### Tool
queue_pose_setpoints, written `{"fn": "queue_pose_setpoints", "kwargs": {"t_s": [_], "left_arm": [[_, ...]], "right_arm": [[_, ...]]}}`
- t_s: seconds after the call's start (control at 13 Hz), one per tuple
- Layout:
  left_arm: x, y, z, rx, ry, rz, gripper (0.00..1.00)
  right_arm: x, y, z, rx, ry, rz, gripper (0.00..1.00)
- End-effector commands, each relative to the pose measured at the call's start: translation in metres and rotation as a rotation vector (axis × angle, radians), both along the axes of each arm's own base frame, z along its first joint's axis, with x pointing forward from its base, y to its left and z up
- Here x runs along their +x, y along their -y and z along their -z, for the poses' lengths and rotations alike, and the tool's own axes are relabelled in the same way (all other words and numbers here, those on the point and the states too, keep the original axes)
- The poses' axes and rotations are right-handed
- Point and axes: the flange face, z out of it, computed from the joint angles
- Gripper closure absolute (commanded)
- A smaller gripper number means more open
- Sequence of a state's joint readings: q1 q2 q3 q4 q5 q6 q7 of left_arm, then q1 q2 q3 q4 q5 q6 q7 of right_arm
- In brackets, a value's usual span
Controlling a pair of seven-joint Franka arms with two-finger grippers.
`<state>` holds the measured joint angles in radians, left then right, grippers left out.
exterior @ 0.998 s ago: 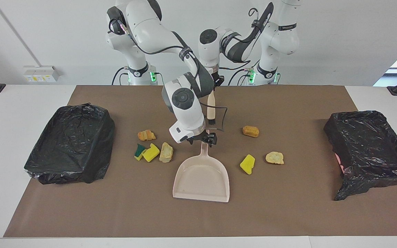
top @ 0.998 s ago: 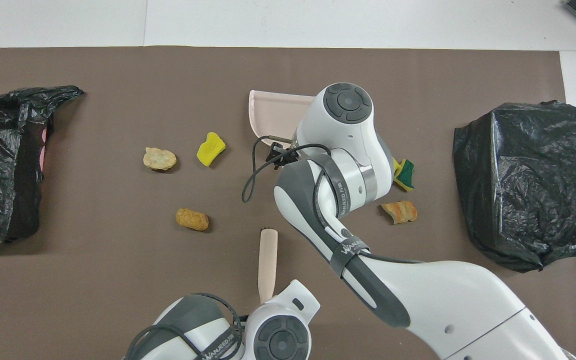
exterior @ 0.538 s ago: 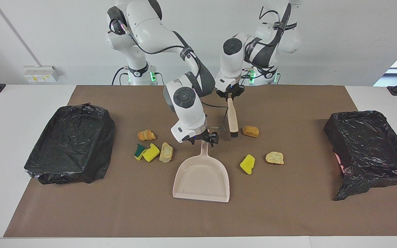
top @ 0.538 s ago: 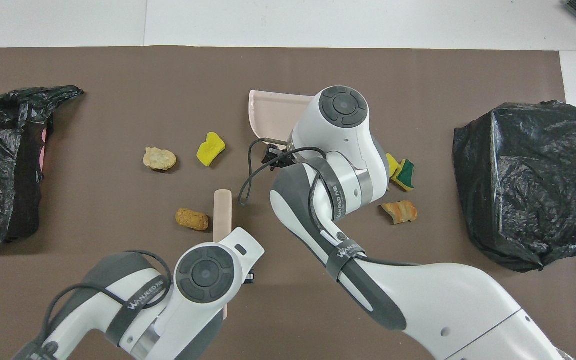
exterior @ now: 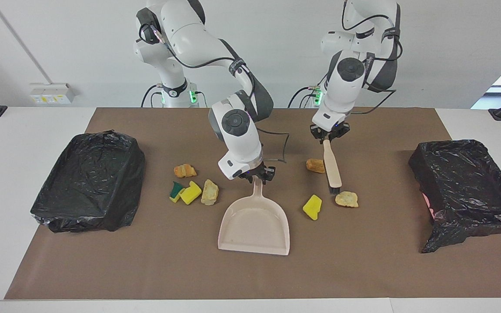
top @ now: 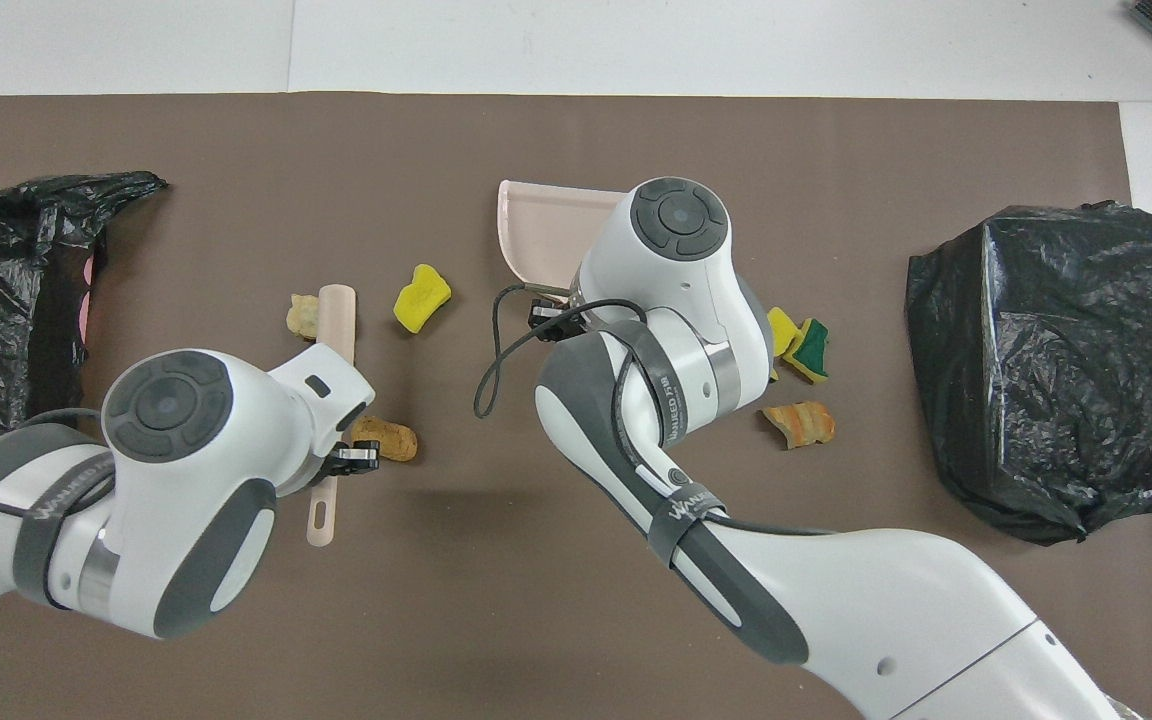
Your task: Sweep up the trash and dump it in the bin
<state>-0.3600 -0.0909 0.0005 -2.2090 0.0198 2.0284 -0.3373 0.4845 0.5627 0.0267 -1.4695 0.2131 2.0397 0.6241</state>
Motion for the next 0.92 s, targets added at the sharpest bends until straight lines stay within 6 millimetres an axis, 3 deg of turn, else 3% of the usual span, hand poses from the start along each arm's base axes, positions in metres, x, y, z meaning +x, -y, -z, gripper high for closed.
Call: {"fn": "queue_pose_setpoints", "kwargs": {"t_s": [0.0,0.15,0.31,0.38,0.61,0.84], "left_arm": [[0.037,-0.051,0.002,-0.008,0.012,0.007,1.0],[0.056,-0.082,0.013,-0.014,0.004,0.014,1.0],[0.062,-0.109,0.026,-0.013,-0.013,-0.027,1.0],[0.063,-0.113,0.037,-0.012,-0.029,-0.036,1.0],[0.066,-0.103,0.061,-0.014,-0.053,-0.027,1.0],[0.064,-0.085,0.062,-0.071,-0.062,-0.042,1.0]], "right_arm": [[0.001,0.01,-0.003,0.012,-0.009,0.002,1.0],[-0.002,-0.002,-0.006,0.032,0.02,-0.024,1.0],[0.005,0.002,-0.019,0.06,0.1,-0.13,1.0],[0.005,0.008,-0.032,0.06,0.125,-0.214,1.0],[0.005,0.052,-0.074,0.049,0.134,-0.449,1.0],[-0.006,0.087,-0.105,0.063,0.104,-0.705,1.0]]}}
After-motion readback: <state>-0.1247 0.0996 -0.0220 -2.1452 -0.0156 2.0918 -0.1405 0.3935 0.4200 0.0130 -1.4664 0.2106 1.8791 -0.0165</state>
